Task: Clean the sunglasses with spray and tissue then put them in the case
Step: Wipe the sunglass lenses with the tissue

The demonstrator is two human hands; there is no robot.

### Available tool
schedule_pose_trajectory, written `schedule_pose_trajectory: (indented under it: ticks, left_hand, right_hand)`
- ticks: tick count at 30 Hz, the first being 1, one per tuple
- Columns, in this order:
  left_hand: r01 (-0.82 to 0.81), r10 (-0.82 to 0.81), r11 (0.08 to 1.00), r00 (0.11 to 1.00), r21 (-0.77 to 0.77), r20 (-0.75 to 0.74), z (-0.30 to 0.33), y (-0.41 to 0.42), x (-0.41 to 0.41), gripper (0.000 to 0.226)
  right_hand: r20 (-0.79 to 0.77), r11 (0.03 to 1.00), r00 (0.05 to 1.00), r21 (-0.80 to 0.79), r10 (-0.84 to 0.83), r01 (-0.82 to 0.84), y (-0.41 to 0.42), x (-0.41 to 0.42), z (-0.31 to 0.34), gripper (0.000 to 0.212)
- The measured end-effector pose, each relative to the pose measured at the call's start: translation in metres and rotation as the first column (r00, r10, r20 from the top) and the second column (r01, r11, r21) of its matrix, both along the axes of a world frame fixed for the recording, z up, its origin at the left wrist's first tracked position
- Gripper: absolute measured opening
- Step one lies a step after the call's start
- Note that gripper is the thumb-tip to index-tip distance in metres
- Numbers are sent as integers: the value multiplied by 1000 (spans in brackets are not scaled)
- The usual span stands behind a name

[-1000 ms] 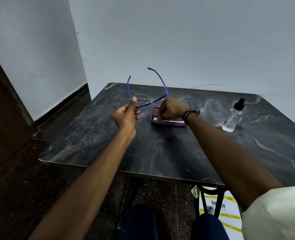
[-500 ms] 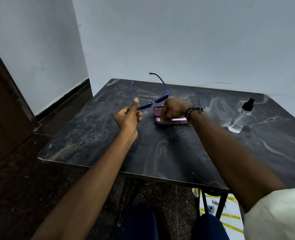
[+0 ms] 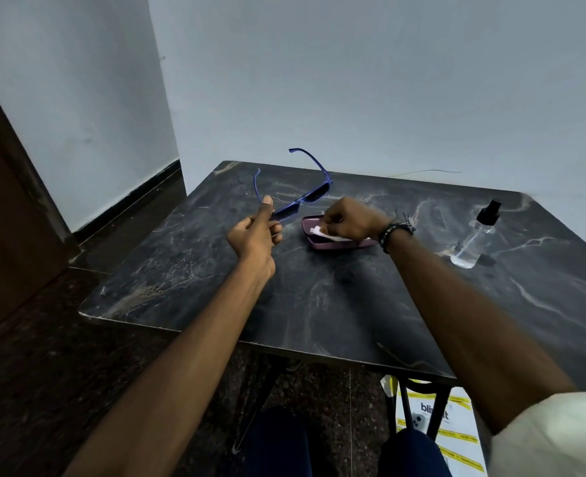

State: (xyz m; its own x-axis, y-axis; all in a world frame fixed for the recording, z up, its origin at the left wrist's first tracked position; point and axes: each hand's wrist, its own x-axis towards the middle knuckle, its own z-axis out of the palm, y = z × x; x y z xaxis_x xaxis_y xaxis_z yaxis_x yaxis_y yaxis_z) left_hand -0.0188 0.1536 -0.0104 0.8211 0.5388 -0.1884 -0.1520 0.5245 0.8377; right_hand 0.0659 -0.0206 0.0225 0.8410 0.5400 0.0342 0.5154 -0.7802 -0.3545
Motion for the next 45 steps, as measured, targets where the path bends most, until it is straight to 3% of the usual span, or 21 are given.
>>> schedule_pose_trajectory:
  ticks: [4, 6, 9, 11, 14, 20, 22, 26, 28, 32, 34, 38, 40, 42, 45]
  left_hand:
    - [-9, 9, 1000, 1000, -16, -8, 3, -3, -3, 28]
    - [-8, 8, 1000, 1000, -26, -7, 4, -6, -4, 28]
    - [2, -2, 999, 1000, -37, -1, 7, -12, -5, 28]
    - [12, -12, 999, 1000, -40, 1, 10, -17, -6, 28]
    - [27, -27, 999, 1000, -33, 1, 13, -24, -7, 28]
    - [57, -57, 998, 998, -19, 1, 19, -39, -8, 31]
    - [70, -70, 997, 998, -18, -1, 21, -45, -9, 32]
    - [130, -130, 992, 992, -1, -9, 26, -54, -11, 30]
    - [188, -188, 982, 982, 18, -16, 28, -57, -13, 27]
    - [309, -308, 948, 951, 72, -26, 31, -61, -19, 24]
    - [375, -374, 922, 927, 100, -30, 31, -62, -23, 23]
    - [447, -438, 879, 894, 165, -89, 31, -68, -28, 22]
    - [462, -444, 865, 887, 198, -130, 30, -72, -28, 20]
    - [475, -449, 851, 879, 223, -161, 30, -76, -28, 18]
    - [477, -441, 847, 877, 235, -189, 29, -80, -29, 16]
  right_hand:
    - [-83, 941, 990, 312, -113, 134, -18, -4, 7, 23]
    - [-233, 820, 956, 502, -177, 274, -27, -8, 10, 19]
    - [-505, 550, 851, 675, -140, 491, -39, -14, 13, 8]
    - [-657, 380, 753, 689, -33, 617, -48, -17, 13, 14]
    - [-764, 193, 641, 642, 73, 742, -58, -23, 16, 27]
    - [-786, -100, 572, 566, 234, 819, -77, -31, 25, 46]
    - [-768, -115, 581, 574, 269, 811, -82, -35, 29, 46]
    - [-730, -11, 665, 672, 156, 740, -84, -47, 29, 8]
    - [-721, 40, 688, 692, 84, 721, -88, -49, 25, 19]
    - [-721, 223, 693, 678, 12, 701, -100, -65, 26, 15]
    - [-708, 181, 707, 693, -14, 698, -109, -67, 28, 21]
    - [-637, -88, 756, 770, -152, 632, -124, -67, 43, 5]
    - [-540, -134, 788, 840, -296, 525, -130, -70, 55, 12]
    - [-374, -46, 828, 919, -418, 392, -132, -77, 67, 17]
    - [-131, 188, 899, 955, -418, 227, -125, -89, 79, 3]
